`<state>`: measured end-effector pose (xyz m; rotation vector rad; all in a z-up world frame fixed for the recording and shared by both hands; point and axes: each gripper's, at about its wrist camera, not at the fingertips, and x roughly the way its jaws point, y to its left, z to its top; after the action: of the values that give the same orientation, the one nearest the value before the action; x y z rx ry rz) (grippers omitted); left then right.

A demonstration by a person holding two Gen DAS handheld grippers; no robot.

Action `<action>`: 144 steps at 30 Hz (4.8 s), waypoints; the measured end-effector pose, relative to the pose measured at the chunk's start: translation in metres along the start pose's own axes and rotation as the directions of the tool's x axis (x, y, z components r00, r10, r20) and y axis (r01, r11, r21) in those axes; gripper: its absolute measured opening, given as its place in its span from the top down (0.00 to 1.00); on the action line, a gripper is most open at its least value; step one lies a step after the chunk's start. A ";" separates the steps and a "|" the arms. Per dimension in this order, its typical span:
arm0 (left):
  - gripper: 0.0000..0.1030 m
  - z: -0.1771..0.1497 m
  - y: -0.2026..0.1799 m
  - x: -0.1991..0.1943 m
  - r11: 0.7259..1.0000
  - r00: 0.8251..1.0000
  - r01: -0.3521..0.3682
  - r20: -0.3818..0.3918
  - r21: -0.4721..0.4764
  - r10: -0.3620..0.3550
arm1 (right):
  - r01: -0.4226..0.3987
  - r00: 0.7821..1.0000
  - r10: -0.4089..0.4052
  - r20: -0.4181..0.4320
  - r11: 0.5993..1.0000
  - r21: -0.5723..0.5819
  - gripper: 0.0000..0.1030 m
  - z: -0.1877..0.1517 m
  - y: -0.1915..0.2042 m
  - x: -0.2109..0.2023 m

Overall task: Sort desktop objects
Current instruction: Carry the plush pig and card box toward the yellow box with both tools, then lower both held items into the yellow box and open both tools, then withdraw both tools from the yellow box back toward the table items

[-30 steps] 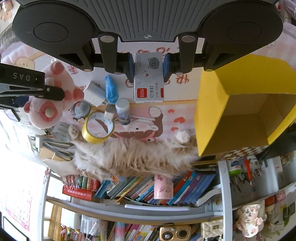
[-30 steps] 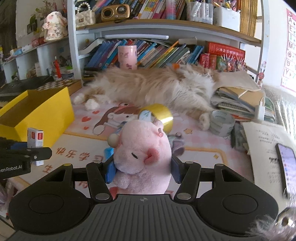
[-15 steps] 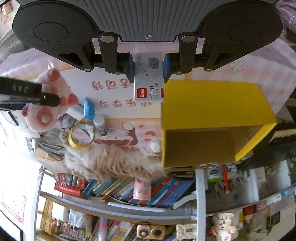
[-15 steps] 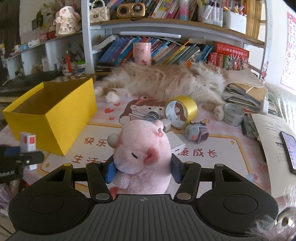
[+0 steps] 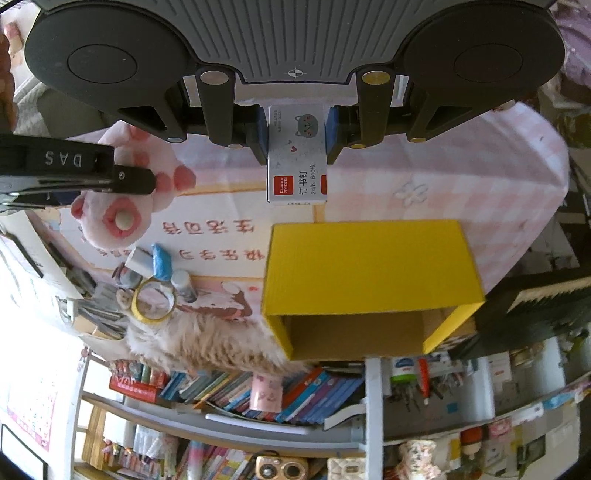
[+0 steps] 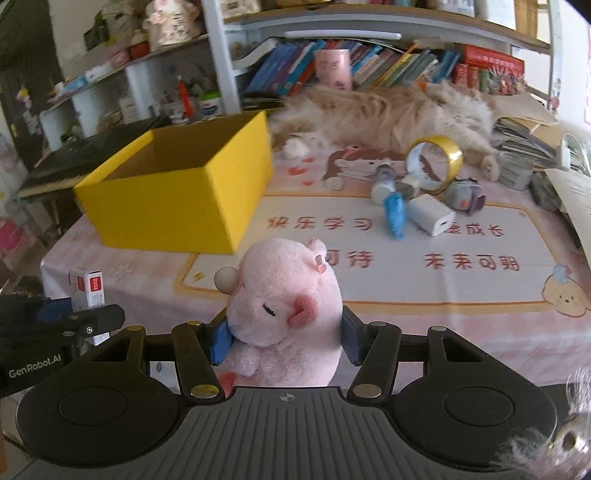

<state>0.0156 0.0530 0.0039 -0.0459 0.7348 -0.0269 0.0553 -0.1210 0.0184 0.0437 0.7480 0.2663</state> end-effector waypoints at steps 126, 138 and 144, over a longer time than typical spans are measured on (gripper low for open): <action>0.16 0.155 0.094 0.107 0.936 0.923 -0.335 0.163 -0.105 0.348 | -0.189 0.967 0.254 0.020 0.767 -0.613 0.25 0.189 0.093 0.177; 0.14 0.144 0.074 0.061 0.956 0.920 -0.277 0.261 -0.090 0.292 | -0.091 0.961 0.193 0.199 0.897 -0.433 0.23 0.188 0.069 0.117; 0.14 0.130 0.066 0.042 0.964 0.925 -0.253 0.273 -0.078 0.264 | -0.037 0.953 0.135 0.272 0.940 -0.338 0.23 0.176 0.058 0.087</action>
<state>0.1346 0.1217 0.0686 0.0086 0.4513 0.2439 0.2230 -0.0333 0.0974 -0.1994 0.3993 0.4568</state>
